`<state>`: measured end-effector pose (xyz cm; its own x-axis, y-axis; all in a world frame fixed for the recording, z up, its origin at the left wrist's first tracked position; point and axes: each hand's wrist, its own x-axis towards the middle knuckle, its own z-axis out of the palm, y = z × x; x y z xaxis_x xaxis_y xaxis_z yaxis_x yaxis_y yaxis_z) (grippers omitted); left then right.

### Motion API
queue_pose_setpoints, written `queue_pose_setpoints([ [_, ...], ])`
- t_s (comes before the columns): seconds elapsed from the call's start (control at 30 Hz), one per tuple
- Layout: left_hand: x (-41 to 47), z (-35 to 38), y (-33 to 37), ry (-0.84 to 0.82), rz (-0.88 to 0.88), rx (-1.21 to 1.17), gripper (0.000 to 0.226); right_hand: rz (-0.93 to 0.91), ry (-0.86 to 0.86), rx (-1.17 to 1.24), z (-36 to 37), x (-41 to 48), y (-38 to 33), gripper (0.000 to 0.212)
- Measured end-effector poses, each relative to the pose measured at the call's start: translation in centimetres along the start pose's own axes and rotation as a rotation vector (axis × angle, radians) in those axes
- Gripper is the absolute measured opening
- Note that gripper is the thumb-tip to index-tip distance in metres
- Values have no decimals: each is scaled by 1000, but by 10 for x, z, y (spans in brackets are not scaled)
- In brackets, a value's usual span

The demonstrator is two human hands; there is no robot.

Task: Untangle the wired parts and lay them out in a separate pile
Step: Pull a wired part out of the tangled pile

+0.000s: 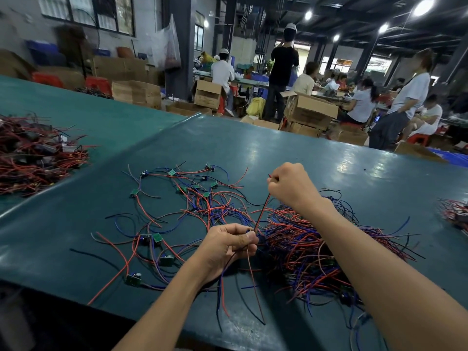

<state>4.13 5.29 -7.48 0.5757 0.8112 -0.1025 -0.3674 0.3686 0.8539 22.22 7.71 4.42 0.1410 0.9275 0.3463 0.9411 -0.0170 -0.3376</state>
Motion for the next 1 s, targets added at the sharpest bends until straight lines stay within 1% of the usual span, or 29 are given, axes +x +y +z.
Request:
queue_pose_setpoints([
  [0.07,0,-1,0,-6,-2,10,8,4,12,0,6,-1,4,45],
  [0.13,0,-2,0,-13,1,16,8,66,57,83,13,-2,8,43],
  [0.2,0,-2,-1,-17,3,11,8,221,99,315,16,-1,12,40],
  [0.3,1,-2,-2,-22,7,5,14,482,127,703,12,5,13,30],
  [0.37,1,0,-2,-1,0,-16,17,521,129,885,5,5,14,28],
  [0.43,3,0,-1,38,-24,-96,16,447,133,870,-2,-3,12,26],
  [0.53,6,-2,2,60,-56,-246,19,309,252,680,-5,-38,4,21],
  [0.57,6,-3,4,58,-62,-291,23,286,258,638,-2,-53,1,25],
  [0.6,6,-4,5,55,-64,-332,27,280,214,623,1,-68,-3,29],
  [0.67,6,-7,7,44,-58,-383,30,295,32,645,11,-93,-15,34],
  [0.73,7,-7,9,37,-45,-361,32,313,-114,695,25,-108,-26,33],
  [0.87,4,-3,9,24,-41,-326,49,336,-239,840,49,-112,-31,33],
  [1.0,3,-1,10,33,-15,-287,48,411,-299,1058,64,-110,-27,33],
])
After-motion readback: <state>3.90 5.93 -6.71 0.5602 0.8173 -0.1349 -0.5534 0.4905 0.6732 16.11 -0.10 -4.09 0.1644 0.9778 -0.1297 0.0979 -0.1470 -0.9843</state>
